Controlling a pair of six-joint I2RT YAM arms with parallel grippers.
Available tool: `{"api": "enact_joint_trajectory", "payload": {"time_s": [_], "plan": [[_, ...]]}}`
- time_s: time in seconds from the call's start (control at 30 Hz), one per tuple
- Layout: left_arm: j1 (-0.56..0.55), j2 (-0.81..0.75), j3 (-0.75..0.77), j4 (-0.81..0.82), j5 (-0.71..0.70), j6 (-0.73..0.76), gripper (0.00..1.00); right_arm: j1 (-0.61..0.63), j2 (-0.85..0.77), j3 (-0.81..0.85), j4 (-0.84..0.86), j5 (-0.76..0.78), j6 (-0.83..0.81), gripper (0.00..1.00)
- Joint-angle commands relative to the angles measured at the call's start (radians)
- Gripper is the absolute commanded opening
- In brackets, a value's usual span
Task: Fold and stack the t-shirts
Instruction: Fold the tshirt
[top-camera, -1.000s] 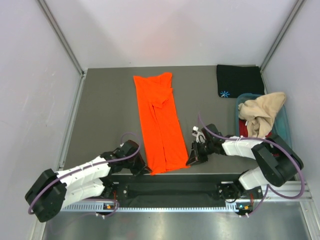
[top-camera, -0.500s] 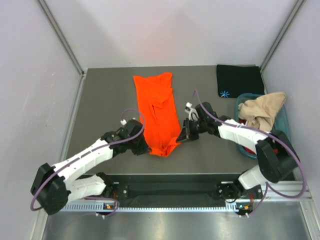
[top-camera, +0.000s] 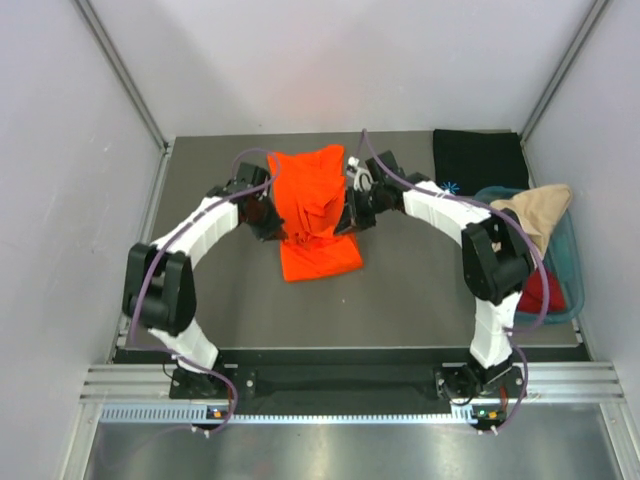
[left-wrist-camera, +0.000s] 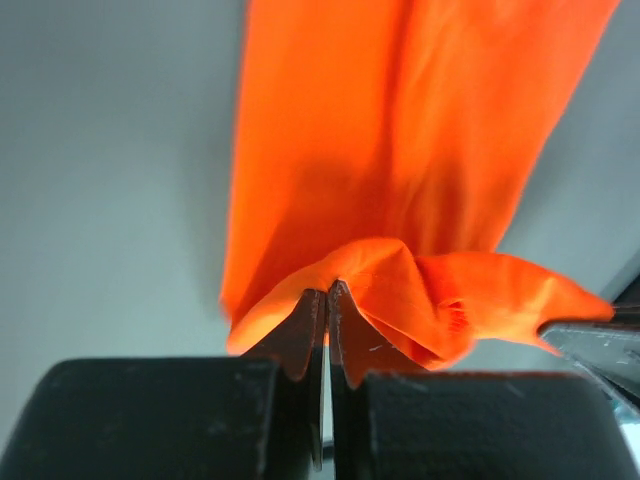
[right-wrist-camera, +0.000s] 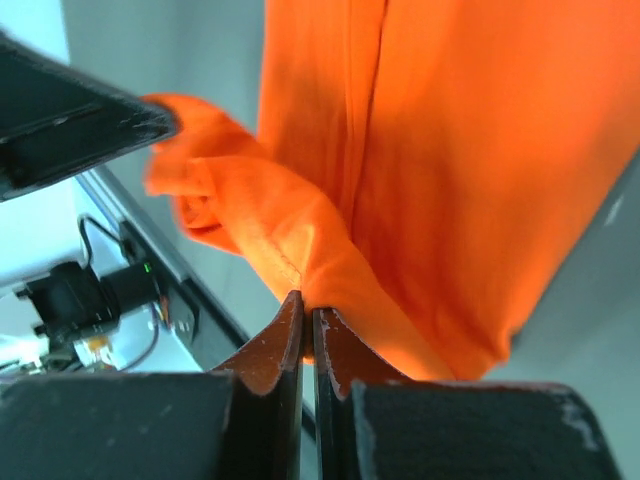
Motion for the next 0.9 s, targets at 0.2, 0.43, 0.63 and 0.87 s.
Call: {"api": "enact_joint_trajectory", "payload": {"time_s": [0.2,0.43,0.63,0.87], "plan": [[0.046,0.233,0.270,-0.019,0.077,0.098,0.00,-0.080,0.186,0.254,-0.034,-0.074,-0.048,0.00],[0.097,0.284,0.317,-0.017,0.071,0.097,0.00,-0.111,0.278,0.344,-0.011,-0.114,-0.022,0.00],[0.129,0.330,0.343,0.011,0.103,0.094,0.00,-0.122,0.346,0.413,0.024,-0.155,0.021,0.02],[0.140,0.393,0.412,0.009,0.108,0.091,0.00,-0.129,0.396,0.479,0.021,-0.164,0.037,0.01]]}}
